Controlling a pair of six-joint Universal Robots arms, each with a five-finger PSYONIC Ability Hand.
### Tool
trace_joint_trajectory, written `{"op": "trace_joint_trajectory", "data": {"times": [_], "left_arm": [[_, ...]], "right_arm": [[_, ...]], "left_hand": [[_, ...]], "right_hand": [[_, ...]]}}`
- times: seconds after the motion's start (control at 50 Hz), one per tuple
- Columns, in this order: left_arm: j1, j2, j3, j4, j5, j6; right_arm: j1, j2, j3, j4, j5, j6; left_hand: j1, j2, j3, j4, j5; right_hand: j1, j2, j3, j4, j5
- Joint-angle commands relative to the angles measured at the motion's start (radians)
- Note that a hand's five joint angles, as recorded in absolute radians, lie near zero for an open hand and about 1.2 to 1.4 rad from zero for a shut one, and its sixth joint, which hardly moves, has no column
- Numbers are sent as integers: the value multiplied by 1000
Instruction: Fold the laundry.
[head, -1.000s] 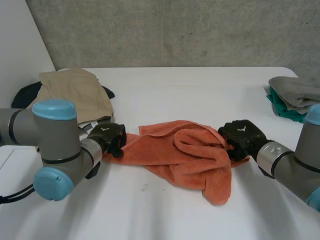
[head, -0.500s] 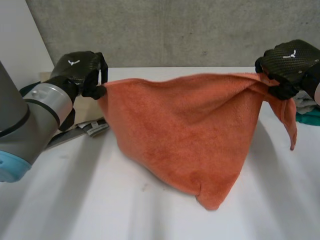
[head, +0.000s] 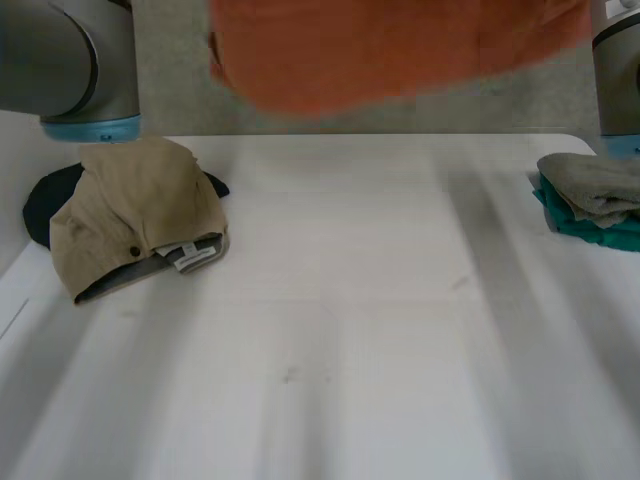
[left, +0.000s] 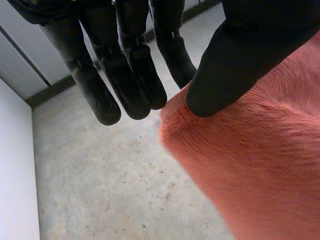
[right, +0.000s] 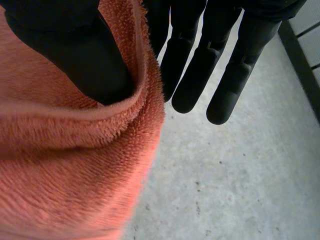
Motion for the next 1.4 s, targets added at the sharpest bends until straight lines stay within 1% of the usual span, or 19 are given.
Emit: {"op": "trace_joint_trajectory", "data": {"times": [0.02, 0.14, 0.24, 0.34, 0.44, 0.46, 0.52, 0.54, 0.58, 0.68, 0.84, 1.02, 1.06, 1.1, 1.12, 1.22, 1.3, 1.32, 1.4], "left_arm": [[-7, 60, -280, -120, 1, 2], [-13, 78, -575, -140, -1, 2], [-14, 34, -778, -137, -8, 22], [-17, -17, -868, -171, -14, 117], [-60, -11, -906, -211, -22, 180], [-63, -3, -908, -212, -22, 181], [-71, 49, -914, -217, -21, 177], [-71, 72, -917, -217, -21, 175], [-71, 89, -922, -212, -19, 174], [-65, 108, -920, -208, -19, 172], [-48, 121, -915, -209, -19, 169], [-36, 121, -911, -209, -18, 168], [-36, 121, -909, -209, -19, 168], [-33, 124, -905, -212, -21, 168], [-30, 126, -903, -214, -21, 168], [-23, 178, -899, -228, -22, 168], [-23, 278, -906, -272, -21, 163], [-23, 326, -905, -310, -21, 163], [-4, 460, -896, -430, -18, 167]], "right_arm": [[-10, 2, 88, 230, -43, 53], [-12, 11, 272, 324, -110, 62], [-17, 101, 410, 393, -135, 59], [-17, 148, 475, 464, -129, 59], [-33, 146, 522, 499, -127, 100], [-56, 145, 533, 502, -127, 154], [-92, 139, 547, 502, -127, 266], [-107, 134, 552, 504, -125, 350], [-122, 129, 553, 505, -124, 425], [-162, 108, 572, 515, -112, 564], [-199, 74, 618, 528, -116, 602], [-188, 106, 612, 604, -128, 599], [-187, 106, 611, 604, -132, 599], [-187, 106, 613, 599, -133, 598], [-187, 106, 613, 597, -132, 598], [-198, 80, 625, 571, -119, 556], [-201, -126, 650, 567, -122, 449], [-207, -218, 654, 585, -128, 391], [-272, -347, 635, 683, -125, 225]], "left_hand": [[257, 199, 204, 197, 237], [257, 199, 204, 197, 237], [257, 199, 204, 197, 237], [257, 199, 204, 197, 237], [257, 199, 204, 197, 237], [257, 199, 204, 197, 237], [257, 199, 204, 197, 237], [257, 199, 204, 197, 237], [257, 199, 204, 197, 237], [257, 199, 204, 197, 237], [257, 199, 204, 197, 237], [257, 199, 204, 197, 237], [257, 199, 204, 197, 237], [257, 199, 204, 197, 237], [257, 199, 204, 197, 237], [257, 199, 204, 197, 237], [257, 199, 204, 197, 237], [257, 199, 204, 197, 237], [257, 199, 204, 197, 237]], "right_hand": [[311, 230, 211, 199, 244], [311, 230, 211, 199, 244], [311, 230, 211, 199, 244], [311, 230, 211, 199, 244], [311, 230, 211, 199, 244], [155, 74, 55, 43, 88], [-55, -135, -155, -166, -121], [-241, -322, -341, -353, -308], [-439, -520, -539, -551, -505], [-484, -565, -584, -595, -550], [-422, -503, -522, -534, -489], [-358, -439, -458, -469, -424], [-247, -328, -347, -358, -313], [222, 141, 122, 110, 155], [310, 229, 210, 198, 243], [311, 230, 211, 199, 244], [311, 230, 211, 199, 244], [311, 230, 211, 199, 244], [311, 230, 211, 199, 244]]}}
